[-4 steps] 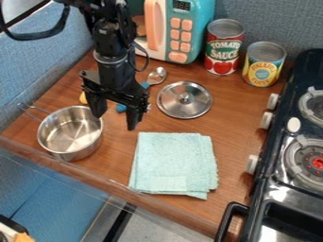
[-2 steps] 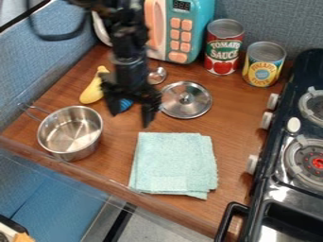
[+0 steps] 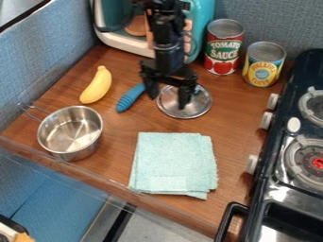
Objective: Move the lid over the silver pot
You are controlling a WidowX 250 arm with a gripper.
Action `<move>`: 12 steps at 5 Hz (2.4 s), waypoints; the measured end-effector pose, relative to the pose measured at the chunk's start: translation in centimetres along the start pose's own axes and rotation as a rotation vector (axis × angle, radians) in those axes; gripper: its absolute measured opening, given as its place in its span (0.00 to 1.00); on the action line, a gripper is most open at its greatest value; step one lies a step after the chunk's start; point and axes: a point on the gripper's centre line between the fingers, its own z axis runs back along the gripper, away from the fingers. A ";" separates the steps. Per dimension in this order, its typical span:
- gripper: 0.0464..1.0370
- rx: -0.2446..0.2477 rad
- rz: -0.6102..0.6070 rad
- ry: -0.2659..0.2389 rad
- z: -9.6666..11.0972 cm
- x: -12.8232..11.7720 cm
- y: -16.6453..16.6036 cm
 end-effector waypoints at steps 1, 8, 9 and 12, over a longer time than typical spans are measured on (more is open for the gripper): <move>0.96 -0.010 0.001 -0.003 -0.7 2.4 -0.7; 0.23 0.042 -0.025 0.076 -1.2 4.1 -1.4; 0.23 0.035 0.015 -0.036 3.9 3.5 -1.0; 0.23 0.011 0.200 0.050 3.5 -8.0 6.9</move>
